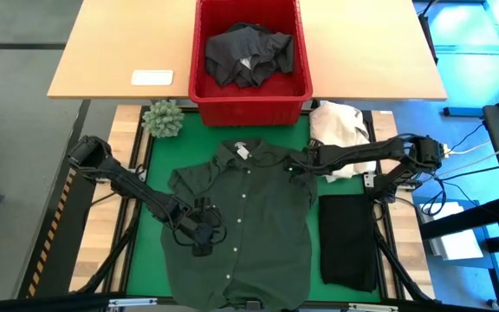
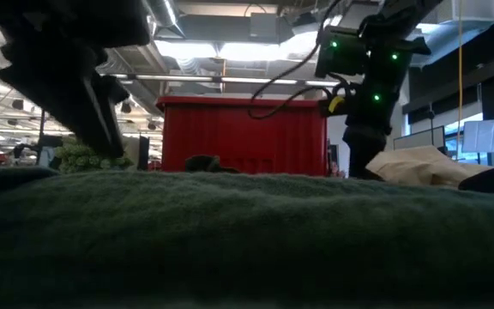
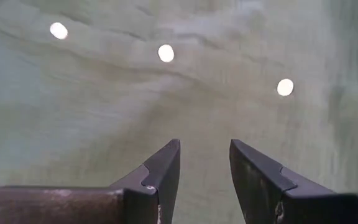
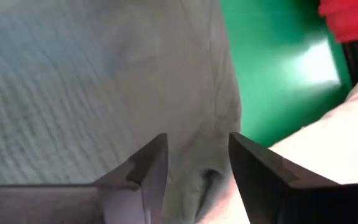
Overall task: Fold laundry
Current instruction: Fold the green polo shirt
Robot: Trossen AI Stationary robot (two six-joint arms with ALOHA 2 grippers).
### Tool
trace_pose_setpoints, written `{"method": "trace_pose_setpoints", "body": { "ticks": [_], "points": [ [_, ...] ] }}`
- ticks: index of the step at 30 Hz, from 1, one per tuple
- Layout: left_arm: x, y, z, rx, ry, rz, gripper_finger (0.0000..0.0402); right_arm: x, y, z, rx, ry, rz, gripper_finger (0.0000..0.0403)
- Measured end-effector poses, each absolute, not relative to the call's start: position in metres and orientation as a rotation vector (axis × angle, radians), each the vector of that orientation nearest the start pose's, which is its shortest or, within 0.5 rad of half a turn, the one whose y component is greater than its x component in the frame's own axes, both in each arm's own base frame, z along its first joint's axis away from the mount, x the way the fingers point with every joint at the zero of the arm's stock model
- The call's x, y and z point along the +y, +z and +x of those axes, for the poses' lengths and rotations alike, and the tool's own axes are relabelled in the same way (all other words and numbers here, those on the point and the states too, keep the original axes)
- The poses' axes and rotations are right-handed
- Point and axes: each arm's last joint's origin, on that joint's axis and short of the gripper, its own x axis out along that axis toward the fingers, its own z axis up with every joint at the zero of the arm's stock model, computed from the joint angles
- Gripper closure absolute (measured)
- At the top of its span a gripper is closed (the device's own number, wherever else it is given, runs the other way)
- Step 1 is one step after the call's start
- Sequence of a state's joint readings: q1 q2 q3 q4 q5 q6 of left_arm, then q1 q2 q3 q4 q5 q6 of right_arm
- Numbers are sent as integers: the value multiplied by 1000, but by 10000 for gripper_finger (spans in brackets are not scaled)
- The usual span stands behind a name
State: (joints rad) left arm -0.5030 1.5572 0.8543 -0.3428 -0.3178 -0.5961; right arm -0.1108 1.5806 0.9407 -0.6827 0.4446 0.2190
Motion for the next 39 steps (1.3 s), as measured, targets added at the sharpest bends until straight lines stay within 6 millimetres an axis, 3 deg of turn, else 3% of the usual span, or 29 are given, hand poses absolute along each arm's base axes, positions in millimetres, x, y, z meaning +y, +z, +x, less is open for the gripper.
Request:
{"method": "trace_pose_setpoints", "body": {
  "ticks": [9,15,19,23,27,33,39],
  "points": [
    [-109,205,234,933,254,-55,269,-45,193,285,1212,-588,-80,228],
    [-80,223,209,951,483,-64,269,-42,202,292,1171,-569,-91,228],
    [-57,217,202,1081,607,-93,269,-32,209,306,1046,-489,-50,228],
    [-43,203,207,1180,536,-146,269,-16,214,322,910,-262,23,228],
    [-36,189,214,1178,472,-160,269,2,220,331,803,-144,31,228],
    [-30,175,216,1247,437,-65,268,22,221,331,785,-88,-12,228],
    [-31,172,221,1243,379,-12,239,24,221,331,782,-88,-21,228]
  ]
}}
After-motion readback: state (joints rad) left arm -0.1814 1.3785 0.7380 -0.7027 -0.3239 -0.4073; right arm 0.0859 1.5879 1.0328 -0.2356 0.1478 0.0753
